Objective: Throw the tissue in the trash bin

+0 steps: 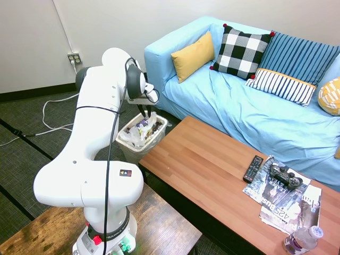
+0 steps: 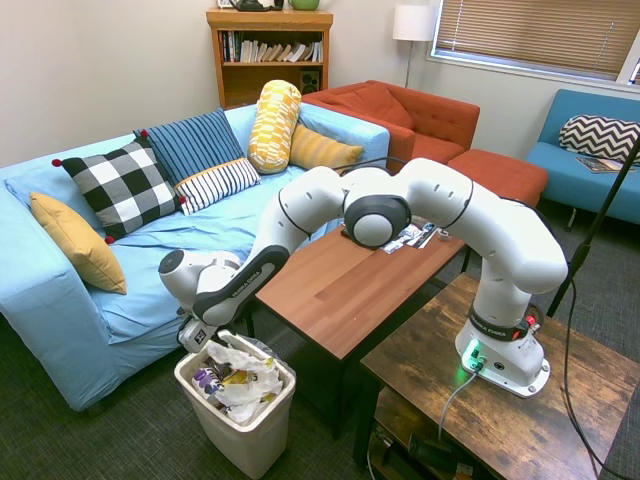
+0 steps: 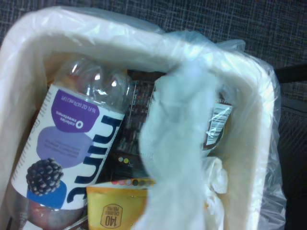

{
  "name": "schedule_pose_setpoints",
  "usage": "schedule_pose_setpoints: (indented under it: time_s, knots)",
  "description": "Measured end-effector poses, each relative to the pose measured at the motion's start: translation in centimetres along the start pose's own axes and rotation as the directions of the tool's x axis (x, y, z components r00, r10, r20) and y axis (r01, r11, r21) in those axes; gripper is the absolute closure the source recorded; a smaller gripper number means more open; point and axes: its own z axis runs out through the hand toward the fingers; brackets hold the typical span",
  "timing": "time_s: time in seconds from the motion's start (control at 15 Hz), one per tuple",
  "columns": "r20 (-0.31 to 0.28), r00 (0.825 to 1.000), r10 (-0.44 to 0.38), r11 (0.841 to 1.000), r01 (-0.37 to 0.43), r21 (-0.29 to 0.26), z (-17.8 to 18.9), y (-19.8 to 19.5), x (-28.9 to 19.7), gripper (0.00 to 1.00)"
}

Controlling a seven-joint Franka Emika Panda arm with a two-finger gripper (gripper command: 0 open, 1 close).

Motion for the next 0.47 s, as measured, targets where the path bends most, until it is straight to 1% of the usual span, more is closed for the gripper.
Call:
schedule_pose_setpoints:
  time_s: [0.47]
  knots:
    - [0.005, 1.0, 0.01, 1.0, -0.01, -0.013, 0.04, 0.13, 0.68, 0.0]
